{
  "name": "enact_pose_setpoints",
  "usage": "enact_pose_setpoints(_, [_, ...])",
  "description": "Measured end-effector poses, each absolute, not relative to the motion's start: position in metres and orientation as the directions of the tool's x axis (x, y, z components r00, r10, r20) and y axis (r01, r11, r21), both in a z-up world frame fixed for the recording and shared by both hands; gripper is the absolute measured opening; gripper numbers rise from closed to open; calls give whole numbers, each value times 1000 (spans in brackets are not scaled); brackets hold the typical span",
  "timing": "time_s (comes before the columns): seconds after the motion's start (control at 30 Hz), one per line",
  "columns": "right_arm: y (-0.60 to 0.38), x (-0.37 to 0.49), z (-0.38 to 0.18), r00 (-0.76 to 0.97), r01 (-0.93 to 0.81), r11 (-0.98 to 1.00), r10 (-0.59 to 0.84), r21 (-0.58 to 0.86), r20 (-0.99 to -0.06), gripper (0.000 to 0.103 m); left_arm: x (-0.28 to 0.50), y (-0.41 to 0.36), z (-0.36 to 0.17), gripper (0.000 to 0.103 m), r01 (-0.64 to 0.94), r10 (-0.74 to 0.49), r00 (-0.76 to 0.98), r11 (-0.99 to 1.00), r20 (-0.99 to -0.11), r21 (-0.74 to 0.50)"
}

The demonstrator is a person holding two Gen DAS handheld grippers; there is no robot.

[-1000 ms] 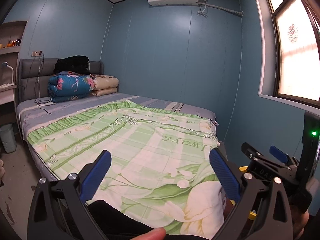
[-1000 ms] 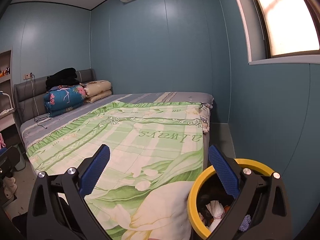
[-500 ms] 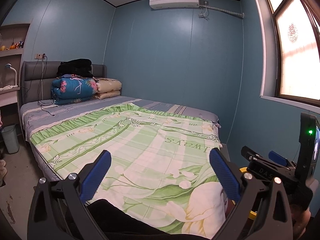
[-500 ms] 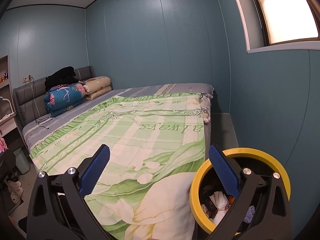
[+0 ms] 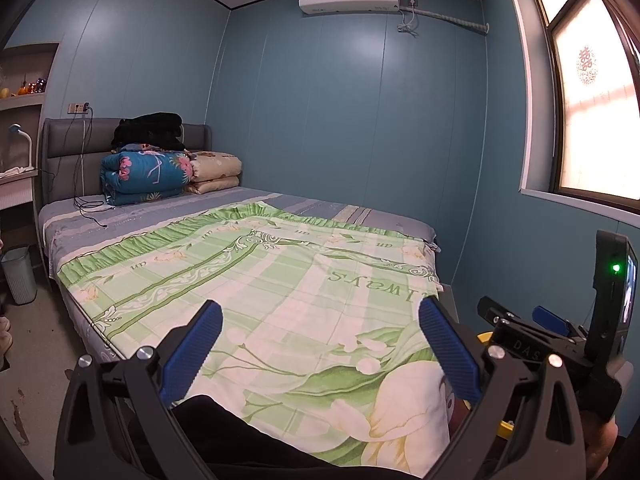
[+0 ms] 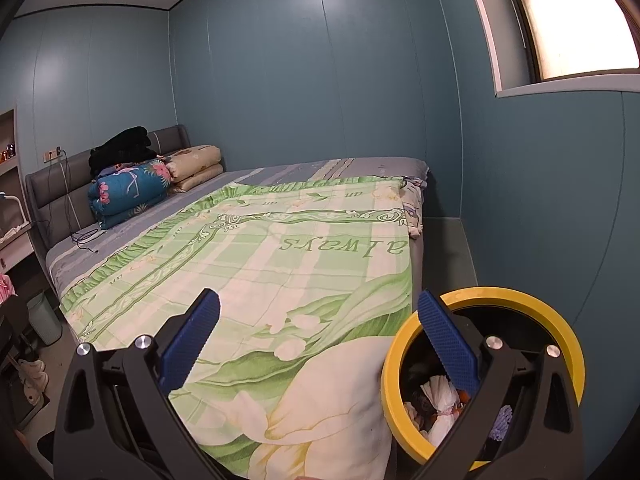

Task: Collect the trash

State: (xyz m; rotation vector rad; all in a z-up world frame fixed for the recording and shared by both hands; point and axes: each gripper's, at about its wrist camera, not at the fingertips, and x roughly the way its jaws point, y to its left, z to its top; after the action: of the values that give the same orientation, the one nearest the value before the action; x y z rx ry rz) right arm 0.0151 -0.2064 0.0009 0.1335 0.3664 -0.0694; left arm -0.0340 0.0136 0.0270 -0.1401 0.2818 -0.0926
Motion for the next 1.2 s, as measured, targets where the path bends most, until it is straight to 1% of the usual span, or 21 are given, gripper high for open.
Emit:
enact_pose_setpoints(0.33, [-210, 18, -1, 925, 99, 987, -45, 124, -378, 95, -29, 14, 24, 95, 82, -127, 948, 984, -292, -161])
enact_pose_setpoints(0.9, [-211, 21, -4, 920, 102, 987, -46, 127, -388, 95, -29, 13, 25, 95, 83, -125, 950, 984, -286, -155])
enact_pose_setpoints(1.2, [-213, 24, -8, 909, 109, 985, -44, 133, -414, 95, -29, 12, 28, 95, 88, -128, 951, 985, -281, -150])
